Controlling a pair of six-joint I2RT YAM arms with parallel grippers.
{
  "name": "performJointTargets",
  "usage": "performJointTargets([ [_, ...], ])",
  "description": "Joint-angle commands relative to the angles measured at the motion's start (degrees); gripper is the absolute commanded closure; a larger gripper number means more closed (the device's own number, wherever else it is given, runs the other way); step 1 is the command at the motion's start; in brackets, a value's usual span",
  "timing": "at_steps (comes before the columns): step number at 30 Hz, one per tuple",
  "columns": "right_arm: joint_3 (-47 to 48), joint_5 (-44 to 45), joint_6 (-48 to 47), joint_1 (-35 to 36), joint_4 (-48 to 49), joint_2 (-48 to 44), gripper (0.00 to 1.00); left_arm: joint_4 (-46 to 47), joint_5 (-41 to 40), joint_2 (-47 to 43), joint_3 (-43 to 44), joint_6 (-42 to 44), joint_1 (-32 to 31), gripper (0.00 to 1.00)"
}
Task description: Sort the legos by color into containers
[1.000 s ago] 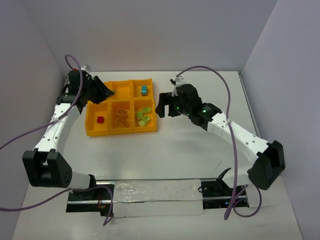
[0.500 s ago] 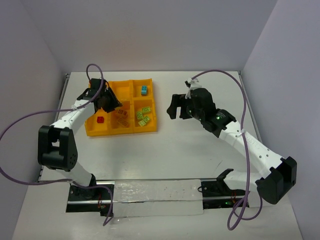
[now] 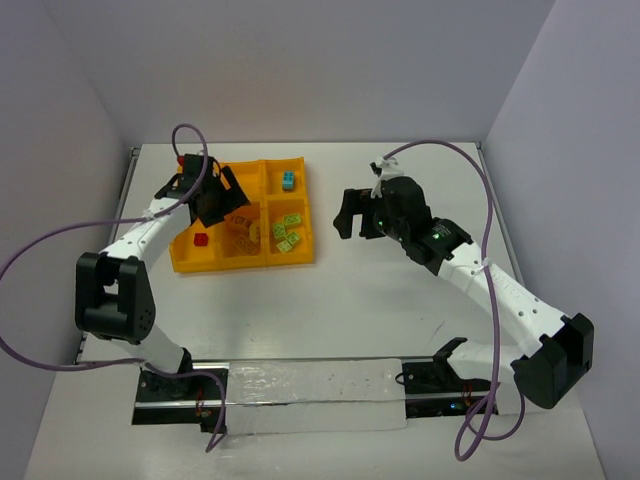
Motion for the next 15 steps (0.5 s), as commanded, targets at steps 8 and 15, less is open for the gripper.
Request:
performJointTargets([
  [8,0.4,19.4,3.8,-0.5,-4.6,-3.6,0.00,-5.4,-4.3,-18.1,8.9,4.7,-0.8,0.10],
  [15,-1.9,20.7,4.3,-0.5,-6.3,-3.6,0.00,-5.3,-4.9,-28.3,8.8,6.7,-0.8,0.09],
])
